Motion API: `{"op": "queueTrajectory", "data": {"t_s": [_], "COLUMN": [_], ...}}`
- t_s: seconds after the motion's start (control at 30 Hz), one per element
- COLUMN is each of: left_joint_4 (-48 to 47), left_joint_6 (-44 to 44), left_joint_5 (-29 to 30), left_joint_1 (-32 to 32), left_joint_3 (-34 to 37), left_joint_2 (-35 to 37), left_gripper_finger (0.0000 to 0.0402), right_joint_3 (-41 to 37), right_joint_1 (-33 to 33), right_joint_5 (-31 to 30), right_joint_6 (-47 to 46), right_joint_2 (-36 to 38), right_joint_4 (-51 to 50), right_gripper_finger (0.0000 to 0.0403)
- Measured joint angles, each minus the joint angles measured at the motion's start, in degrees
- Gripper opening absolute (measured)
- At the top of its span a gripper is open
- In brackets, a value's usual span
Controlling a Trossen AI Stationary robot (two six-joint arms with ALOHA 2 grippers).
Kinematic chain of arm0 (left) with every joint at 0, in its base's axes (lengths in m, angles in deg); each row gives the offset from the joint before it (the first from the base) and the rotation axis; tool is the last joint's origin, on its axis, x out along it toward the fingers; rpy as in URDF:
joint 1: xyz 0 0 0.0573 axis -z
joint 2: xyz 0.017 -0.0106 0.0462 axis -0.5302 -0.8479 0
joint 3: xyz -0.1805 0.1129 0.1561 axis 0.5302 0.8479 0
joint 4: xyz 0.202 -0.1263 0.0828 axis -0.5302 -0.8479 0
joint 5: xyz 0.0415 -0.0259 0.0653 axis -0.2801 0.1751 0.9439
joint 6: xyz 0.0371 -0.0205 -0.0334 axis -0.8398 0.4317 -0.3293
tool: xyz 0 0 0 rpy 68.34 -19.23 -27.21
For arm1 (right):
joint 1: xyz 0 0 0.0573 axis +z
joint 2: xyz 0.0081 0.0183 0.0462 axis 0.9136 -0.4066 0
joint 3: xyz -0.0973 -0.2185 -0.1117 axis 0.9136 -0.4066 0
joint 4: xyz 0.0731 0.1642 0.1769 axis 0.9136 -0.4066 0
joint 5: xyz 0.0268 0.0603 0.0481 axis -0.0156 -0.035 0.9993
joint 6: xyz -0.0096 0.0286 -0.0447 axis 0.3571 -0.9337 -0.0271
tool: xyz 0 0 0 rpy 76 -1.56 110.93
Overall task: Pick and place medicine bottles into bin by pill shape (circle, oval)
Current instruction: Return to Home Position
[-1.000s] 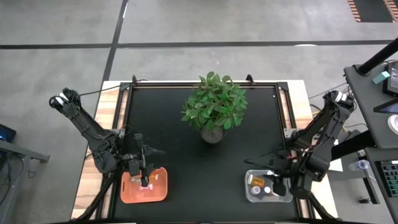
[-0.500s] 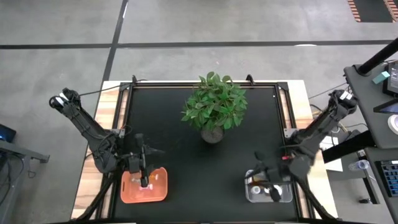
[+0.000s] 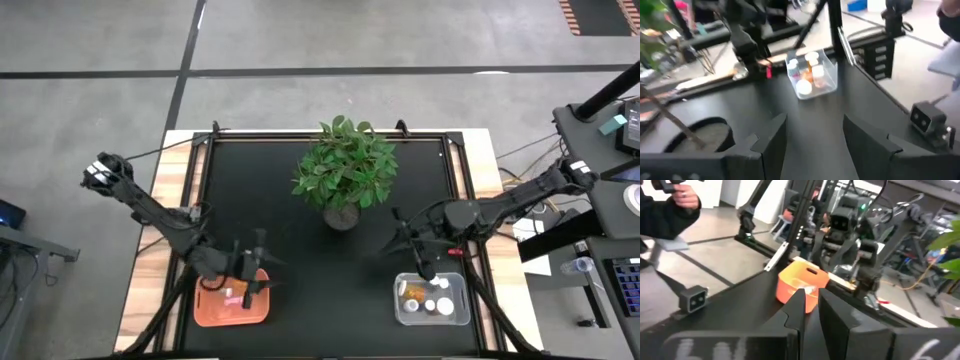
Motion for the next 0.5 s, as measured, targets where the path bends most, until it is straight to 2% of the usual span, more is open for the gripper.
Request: {"op": "queueTrajectory", "data": {"t_s": [0.17,0.4,0.5], "left_joint_4": [-0.6,-2.4,-2.8], "left_joint_6": [-0.7,-1.8,-1.5], "left_joint_5": [-8.9,-22.8,-25.7], "left_joint_1": [-6.4,-17.9,-21.7], "left_joint_3": [0.1,1.9,4.1], "left_joint_2": [-1.6,2.8,5.4], "left_gripper_finger": [0.0176,0.0176,0.0176], "right_joint_3": [-2.7,-8.1,-10.5], "right_joint_1": [-1.9,-2.4,-2.9], "right_joint_5": [0.1,0.1,0.1], "right_joint_6": [2.0,3.9,3.9], "right_joint_2": [5.2,12.8,15.9], "right_joint_4": [-0.4,1.8,3.0], "right_gripper_finger": [0.0043,0.0043,0.0043]}}
